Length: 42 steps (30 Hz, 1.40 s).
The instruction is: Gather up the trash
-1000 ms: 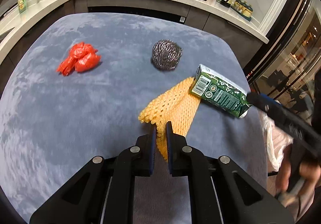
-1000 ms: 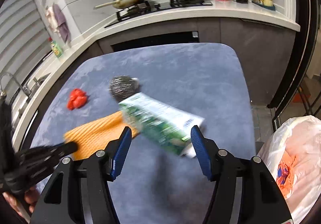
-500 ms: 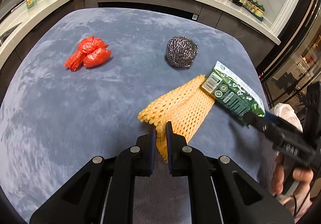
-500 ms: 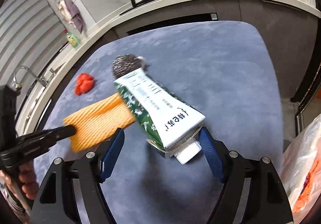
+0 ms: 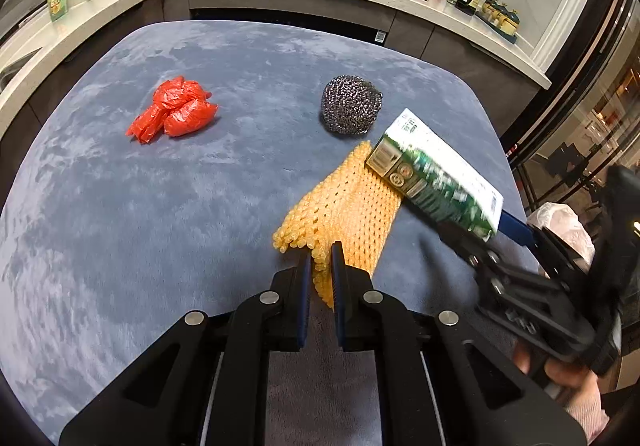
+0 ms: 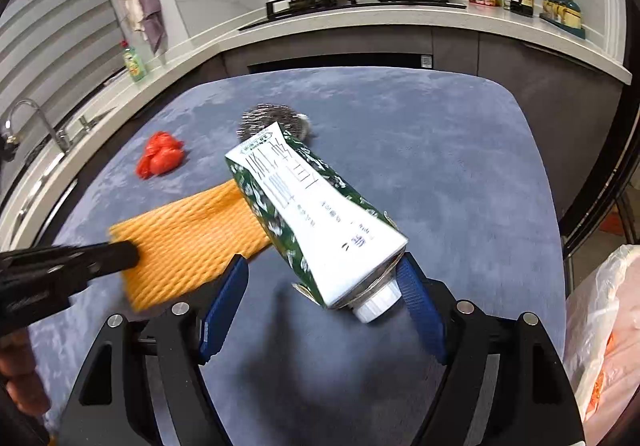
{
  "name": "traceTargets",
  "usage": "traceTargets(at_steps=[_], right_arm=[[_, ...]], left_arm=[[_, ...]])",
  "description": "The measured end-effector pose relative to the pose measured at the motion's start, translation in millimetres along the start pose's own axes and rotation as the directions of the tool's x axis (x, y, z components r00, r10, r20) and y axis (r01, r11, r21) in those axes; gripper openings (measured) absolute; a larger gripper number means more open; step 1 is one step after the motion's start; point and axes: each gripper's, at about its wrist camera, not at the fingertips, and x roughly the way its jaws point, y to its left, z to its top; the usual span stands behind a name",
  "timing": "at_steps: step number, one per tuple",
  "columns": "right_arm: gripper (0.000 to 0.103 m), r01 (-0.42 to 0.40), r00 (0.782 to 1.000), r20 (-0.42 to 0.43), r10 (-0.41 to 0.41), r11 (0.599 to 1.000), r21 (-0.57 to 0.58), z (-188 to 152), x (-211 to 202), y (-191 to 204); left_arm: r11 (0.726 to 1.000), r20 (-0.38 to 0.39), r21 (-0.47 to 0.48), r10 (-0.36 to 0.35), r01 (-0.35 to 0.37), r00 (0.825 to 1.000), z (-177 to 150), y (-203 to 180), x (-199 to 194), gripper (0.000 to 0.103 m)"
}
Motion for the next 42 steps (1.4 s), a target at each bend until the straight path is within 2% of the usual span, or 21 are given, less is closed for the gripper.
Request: traceTargets(at_steps=[4,6,7,9,14,19,22,25,29,32,39,40,42], right_arm=[[0.072,0.018,1.0,-0.018,-0.018,1.0,0.002,4.4,13.9,-10.6],[0.067,0.016,1.0,-0.02,-0.016,1.0,0.005,5.9,15.3,-12.5],[0.06,0.013,1.0,-0.02,-0.013,1.0,0.008,6.6,14.9,-12.5],[0.056,-0.007,1.0,-0.025,0.007,1.0,0.02,6.9,11.5,-11.0],[0.045,-0.035,0.999,-0.025,0.035,0.999,0.027,-2.2,-5.6,3.5],[0.04,-0.067,0.997,-0.032,0.069,0.995,0.07,-19.2,-22.5,22.4],[0.033,-0.105,0.994,-0.035,0.107,0.992,0.077,-33.2,-34.2,38.7],[0.036,-0.104,0.994,-0.036,0.107,0.991,0.084,-43.3,-38.8,45.5],[0.056,-0.053,0.998,-0.021,0.055,0.994,0.092,-46.9,-38.6,48.2],[0.064,-0.013,1.0,-0.002,0.013,0.997,0.077,-43.4,-35.2,48.1],[0.063,-0.059,0.998,-0.015,0.061,0.994,0.097,-33.5,-17.3,41.7],[0.057,-0.059,0.998,-0.018,0.061,0.993,0.098,-33.3,-16.5,42.4],[0.054,-0.054,0.998,-0.023,0.056,0.994,0.095,-32.8,-16.2,44.9]], left_arm=[[1.0,0.005,0.003,-0.002,0.002,1.0,0.8,-0.2,-2.4,0.009],[1.0,0.006,0.006,-0.001,0.001,1.0,1.6,-0.7,-2.3,0.009],[1.0,0.007,0.005,0.0,0.0,1.0,2.0,-0.1,-2.1,0.009],[1.0,0.007,0.0,-0.001,0.001,1.0,3.0,1.2,-2.1,0.009],[1.0,0.015,-0.003,-0.002,0.002,1.0,2.5,4.8,-6.6,0.009],[1.0,0.016,0.01,-0.004,0.004,1.0,-6.0,7.1,-14.5,0.009],[1.0,0.008,0.019,-0.006,0.006,1.0,-15.7,9.7,-19.0,0.009],[1.0,-0.005,0.027,-0.005,0.006,1.0,-26.2,11.4,-20.0,0.009],[1.0,-0.024,0.026,-0.004,0.005,1.0,-36.8,14.5,-17.0,0.009],[1.0,-0.03,0.028,-0.003,0.004,1.0,-40.4,15.0,-16.0,0.009],[1.0,-0.031,0.029,-0.006,0.007,0.999,-39.1,14.4,-14.3,0.009],[1.0,-0.03,0.028,-0.008,0.009,1.0,-38.8,14.2,-14.7,0.009],[1.0,-0.025,0.028,-0.013,0.014,1.0,-37.7,13.0,-16.3,0.009]])
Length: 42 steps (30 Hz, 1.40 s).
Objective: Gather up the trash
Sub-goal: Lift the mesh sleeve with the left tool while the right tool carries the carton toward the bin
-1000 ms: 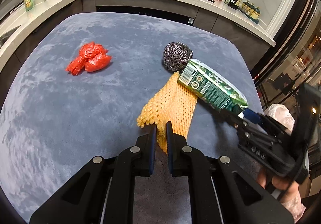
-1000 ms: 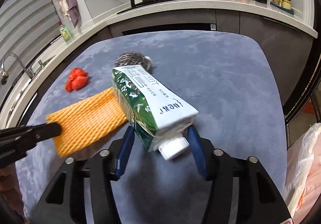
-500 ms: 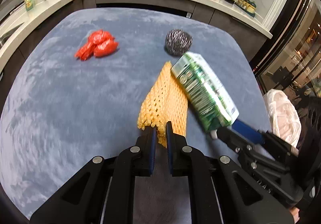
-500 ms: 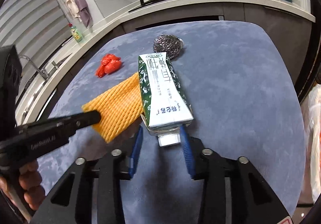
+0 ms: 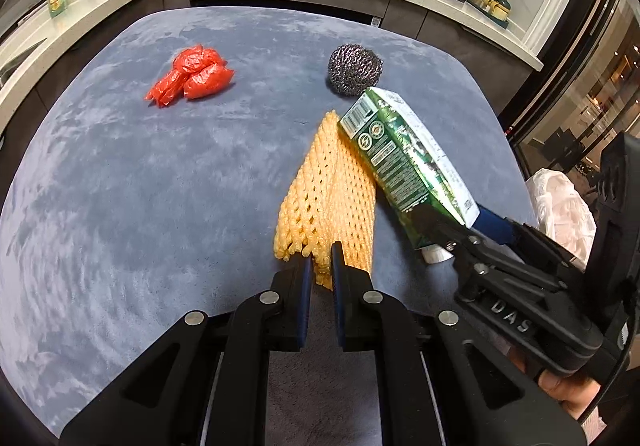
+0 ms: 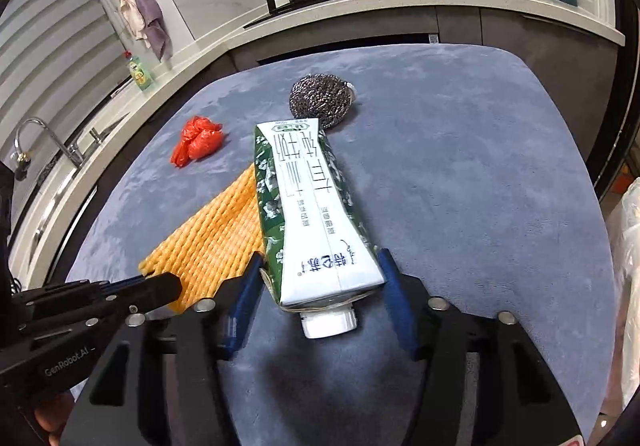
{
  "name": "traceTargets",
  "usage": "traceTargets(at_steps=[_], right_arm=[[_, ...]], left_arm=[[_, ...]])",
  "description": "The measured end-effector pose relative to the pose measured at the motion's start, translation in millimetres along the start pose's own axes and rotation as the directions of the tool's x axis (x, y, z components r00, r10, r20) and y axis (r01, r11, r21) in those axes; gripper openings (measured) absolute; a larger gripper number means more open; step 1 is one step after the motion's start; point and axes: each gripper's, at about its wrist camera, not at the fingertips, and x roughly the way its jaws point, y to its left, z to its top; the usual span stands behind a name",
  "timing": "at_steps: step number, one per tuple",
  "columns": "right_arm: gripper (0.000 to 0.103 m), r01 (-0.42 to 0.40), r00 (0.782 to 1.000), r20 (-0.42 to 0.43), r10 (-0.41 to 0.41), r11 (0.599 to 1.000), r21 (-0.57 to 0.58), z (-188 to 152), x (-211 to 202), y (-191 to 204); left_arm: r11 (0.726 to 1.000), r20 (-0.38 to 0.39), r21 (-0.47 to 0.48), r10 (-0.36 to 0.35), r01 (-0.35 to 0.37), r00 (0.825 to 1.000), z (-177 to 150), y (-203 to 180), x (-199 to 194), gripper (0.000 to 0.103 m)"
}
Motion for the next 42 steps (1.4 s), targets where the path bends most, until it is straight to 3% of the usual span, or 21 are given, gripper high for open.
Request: traceTargets(at_steps=[7,16,22,29,35,42], right_arm=[[0.054,0.033,0.999,0.038,-0.034,0.999,0.013,-1.1,-20.9,2.9],[0.054,0.074,0.983,0.16,-0.087,0.994,0.082,4.2,-91.9,-11.5],[0.054,0.115,0.955,0.254,-0.153,0.981,0.157,6.0,-149.9,-40.3],[0.054,0.175,0.905,0.336,-0.262,0.947,0.268,-5.5,-216.6,-91.6],[0.054,0.235,0.866,0.336,-0.369,0.896,0.377,-26.3,-254.8,-141.3],[0.054,0.308,0.837,0.269,-0.475,0.818,0.486,-57.0,-274.9,-192.7]], left_arm=[[0.999,0.043,0.008,-0.031,0.031,0.999,7.5,-8.8,-19.1,0.009],[0.994,0.137,0.056,-0.105,0.098,0.985,23.9,-39.0,-60.5,0.009],[0.981,0.196,0.126,-0.172,0.149,0.965,34.9,-82.3,-87.8,0.009],[0.953,0.229,0.223,-0.254,0.203,0.94,43.1,-144.2,-109.4,0.009],[0.921,0.205,0.309,-0.31,0.239,0.929,39.0,-201.0,-106.4,0.009],[0.886,0.132,0.385,-0.33,0.259,0.935,23.0,-263.4,-81.8,0.009]])
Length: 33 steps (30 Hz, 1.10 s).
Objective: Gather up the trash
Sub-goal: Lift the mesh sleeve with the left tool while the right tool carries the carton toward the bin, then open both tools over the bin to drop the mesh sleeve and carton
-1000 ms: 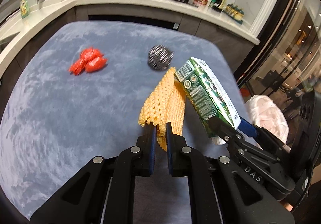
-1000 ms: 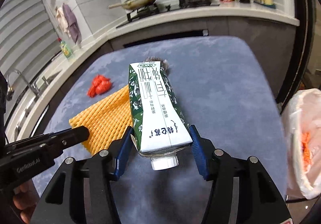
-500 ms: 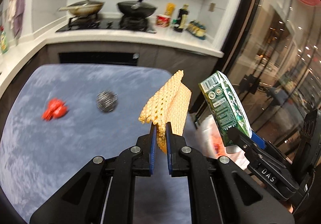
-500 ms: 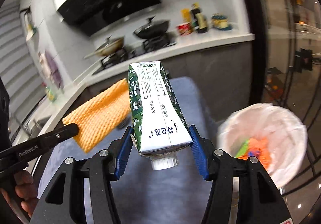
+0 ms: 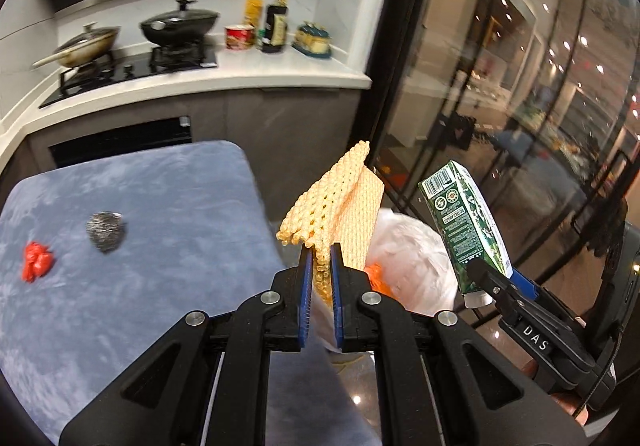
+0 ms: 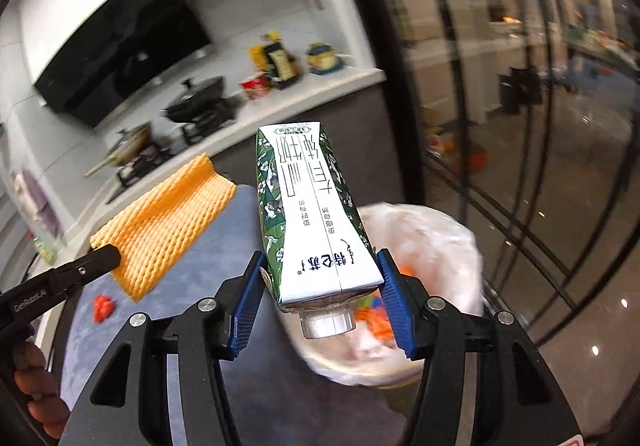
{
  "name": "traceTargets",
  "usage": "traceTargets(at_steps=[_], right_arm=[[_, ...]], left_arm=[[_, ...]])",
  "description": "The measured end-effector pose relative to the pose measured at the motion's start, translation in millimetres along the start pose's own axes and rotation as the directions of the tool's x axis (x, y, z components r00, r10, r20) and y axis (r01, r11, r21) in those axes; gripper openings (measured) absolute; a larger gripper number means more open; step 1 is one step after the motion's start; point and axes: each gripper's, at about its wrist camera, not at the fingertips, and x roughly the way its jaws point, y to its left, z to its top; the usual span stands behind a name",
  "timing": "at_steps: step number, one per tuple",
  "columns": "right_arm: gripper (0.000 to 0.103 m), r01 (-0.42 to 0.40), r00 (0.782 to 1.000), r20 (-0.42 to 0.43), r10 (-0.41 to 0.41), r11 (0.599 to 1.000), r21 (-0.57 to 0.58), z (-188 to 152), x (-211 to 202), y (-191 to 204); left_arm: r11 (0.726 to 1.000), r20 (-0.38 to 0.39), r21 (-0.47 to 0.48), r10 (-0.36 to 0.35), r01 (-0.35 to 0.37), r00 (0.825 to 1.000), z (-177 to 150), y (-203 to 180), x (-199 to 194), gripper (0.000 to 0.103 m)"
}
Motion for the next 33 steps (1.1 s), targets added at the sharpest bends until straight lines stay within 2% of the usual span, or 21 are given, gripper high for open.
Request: traceTargets(at_steps=[4,12,26,27,28,31,33], right_arm=[[0.054,0.067,0.998,-0.022,-0.067,0.998,0.008,-6.0,8.9,-20.7],[0.054,0.107,0.993,-0.06,-0.105,0.994,0.03,-18.1,23.3,-45.5],[0.055,0.134,0.984,-0.121,-0.128,0.99,0.045,-22.6,48.0,-54.5],[0.056,0.133,0.985,-0.118,-0.127,0.99,0.045,-21.6,48.9,-54.5],[0.057,0.132,0.986,-0.113,-0.126,0.99,0.046,-21.2,48.8,-53.7],[0.059,0.123,0.989,-0.092,-0.119,0.991,0.041,-18.5,46.1,-49.7],[0.061,0.121,0.99,-0.078,-0.119,0.992,0.034,-15.6,43.3,-45.6]], left_arm=[[0.999,-0.049,0.04,-0.004,0.006,0.999,-5.8,-24.3,25.1,0.009],[0.996,-0.132,0.092,0.009,0.003,0.991,-19.8,-52.6,63.1,0.009],[0.994,-0.172,0.107,0.057,-0.039,0.983,-24.5,-60.0,90.9,0.011],[0.993,-0.167,0.108,0.065,-0.047,0.984,-24.4,-59.6,91.4,0.016],[0.993,-0.166,0.105,0.071,-0.054,0.984,-24.1,-58.6,92.0,0.026],[0.995,-0.156,0.082,0.076,-0.063,0.985,-22.8,-53.3,90.4,0.043],[0.994,-0.145,0.075,0.087,-0.077,0.986,-22.1,-49.1,88.1,0.049]])
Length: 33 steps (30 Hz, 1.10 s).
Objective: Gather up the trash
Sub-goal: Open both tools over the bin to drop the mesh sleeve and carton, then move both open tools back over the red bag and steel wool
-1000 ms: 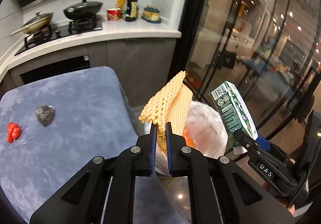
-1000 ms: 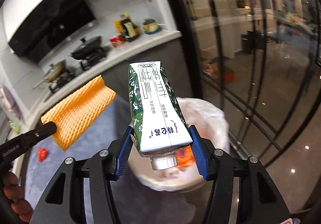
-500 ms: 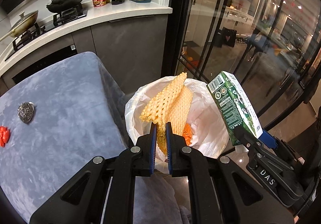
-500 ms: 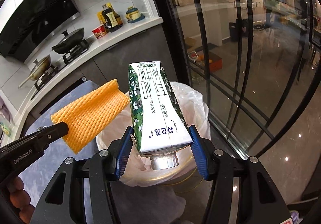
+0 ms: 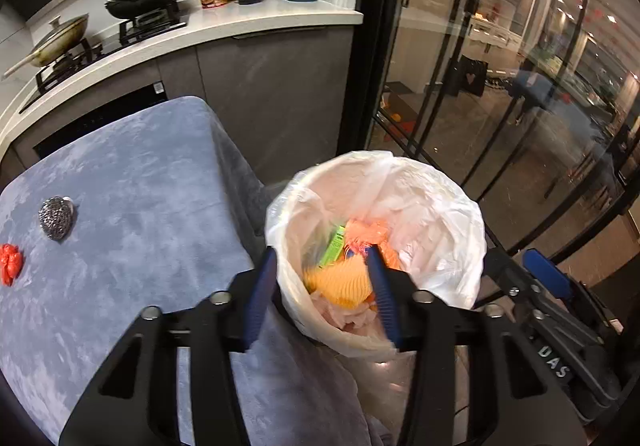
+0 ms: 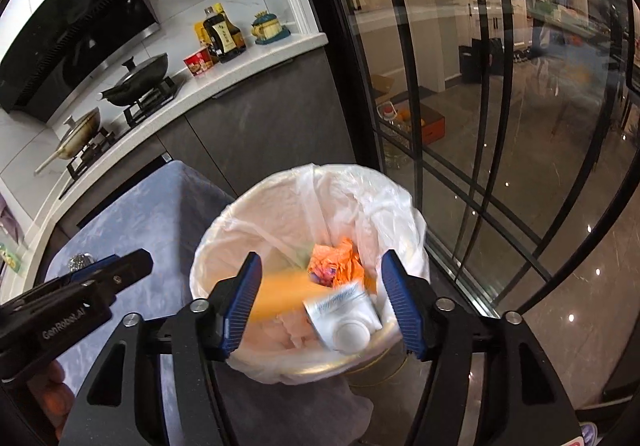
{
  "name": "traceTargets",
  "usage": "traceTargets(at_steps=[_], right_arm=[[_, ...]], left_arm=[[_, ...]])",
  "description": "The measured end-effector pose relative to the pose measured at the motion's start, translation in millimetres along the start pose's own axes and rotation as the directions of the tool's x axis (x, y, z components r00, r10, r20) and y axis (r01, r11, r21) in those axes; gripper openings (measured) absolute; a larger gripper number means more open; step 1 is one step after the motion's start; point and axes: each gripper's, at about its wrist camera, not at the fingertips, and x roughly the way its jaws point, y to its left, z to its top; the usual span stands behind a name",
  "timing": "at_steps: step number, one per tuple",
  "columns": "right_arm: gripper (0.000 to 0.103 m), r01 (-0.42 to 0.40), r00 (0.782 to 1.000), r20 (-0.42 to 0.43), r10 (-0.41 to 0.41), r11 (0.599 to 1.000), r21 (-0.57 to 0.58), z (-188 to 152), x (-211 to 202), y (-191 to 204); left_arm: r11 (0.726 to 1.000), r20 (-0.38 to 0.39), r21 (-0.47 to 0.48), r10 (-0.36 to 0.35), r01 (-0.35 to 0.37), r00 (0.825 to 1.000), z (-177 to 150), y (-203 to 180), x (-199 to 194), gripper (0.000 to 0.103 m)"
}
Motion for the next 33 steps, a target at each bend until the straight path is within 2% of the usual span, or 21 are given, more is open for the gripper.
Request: traceTargets(at_steps=[2,15,20,25,33], right_arm=[[0.062,-0.006,1.0,0.006,0.006,1.0,-0.005,2.2,-2.5,3.0],[0.063,-0.029,0.999,0.036,0.031,0.999,-0.04,9.2,-16.1,25.3],[0.068,-0.041,0.997,0.055,0.046,0.996,-0.074,11.8,-23.4,47.3],[0.068,-0.072,0.995,0.057,0.079,0.991,-0.115,11.9,-26.6,78.9],[0.069,-0.135,0.989,0.034,0.144,0.971,-0.197,5.5,-23.0,147.6]], left_arm=[[1.0,0.01,0.0,0.012,-0.012,1.0,0.2,2.8,-1.9,0.052],[0.999,0.037,-0.049,0.022,-0.02,0.999,0.4,31.3,-21.0,0.052],[0.996,0.053,-0.078,0.036,-0.031,0.998,-1.0,52.4,-31.0,0.053],[0.99,0.075,-0.132,0.066,-0.056,0.995,-4.1,88.9,-45.8,0.063],[0.965,0.098,-0.229,0.157,-0.131,0.983,-14.9,168.8,-69.3,0.066]])
